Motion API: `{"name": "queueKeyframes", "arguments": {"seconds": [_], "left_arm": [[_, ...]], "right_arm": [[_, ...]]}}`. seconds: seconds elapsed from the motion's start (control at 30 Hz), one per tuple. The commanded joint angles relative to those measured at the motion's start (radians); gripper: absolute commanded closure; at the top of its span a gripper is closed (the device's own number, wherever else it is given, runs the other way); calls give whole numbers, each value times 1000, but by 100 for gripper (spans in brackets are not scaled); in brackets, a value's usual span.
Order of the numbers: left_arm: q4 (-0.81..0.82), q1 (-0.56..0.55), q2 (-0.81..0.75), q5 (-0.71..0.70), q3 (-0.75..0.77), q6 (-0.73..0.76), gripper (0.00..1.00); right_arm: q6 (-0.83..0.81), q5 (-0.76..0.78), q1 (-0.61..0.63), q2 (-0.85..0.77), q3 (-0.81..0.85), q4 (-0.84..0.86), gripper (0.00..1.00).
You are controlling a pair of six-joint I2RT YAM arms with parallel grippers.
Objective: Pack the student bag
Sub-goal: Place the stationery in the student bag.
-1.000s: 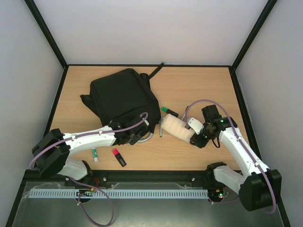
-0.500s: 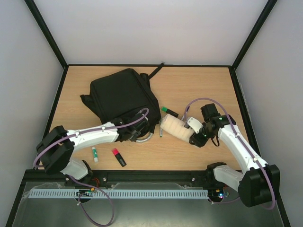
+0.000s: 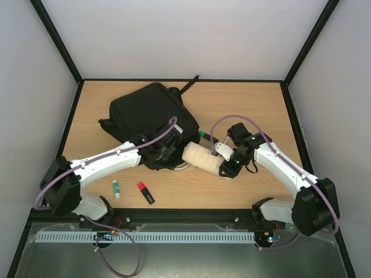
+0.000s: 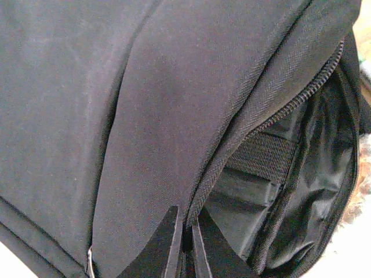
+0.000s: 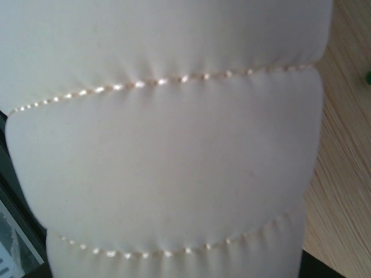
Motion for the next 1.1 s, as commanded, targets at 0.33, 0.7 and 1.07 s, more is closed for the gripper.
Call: {"name": "queueKeyframes", "arguments": {"seconds": [0.33,0.7,1.07], "left_arm": [[171,85,-156,111,40,-7,98],[290,115,-247,207,-36,-10,98],[354,180,-286,320,-104,-31,98]], "right_arm": [[193,3,121,197,179,40,60],[334,-43,206,373,296,121,62],[480,-74,206,503,349,271,56]]}}
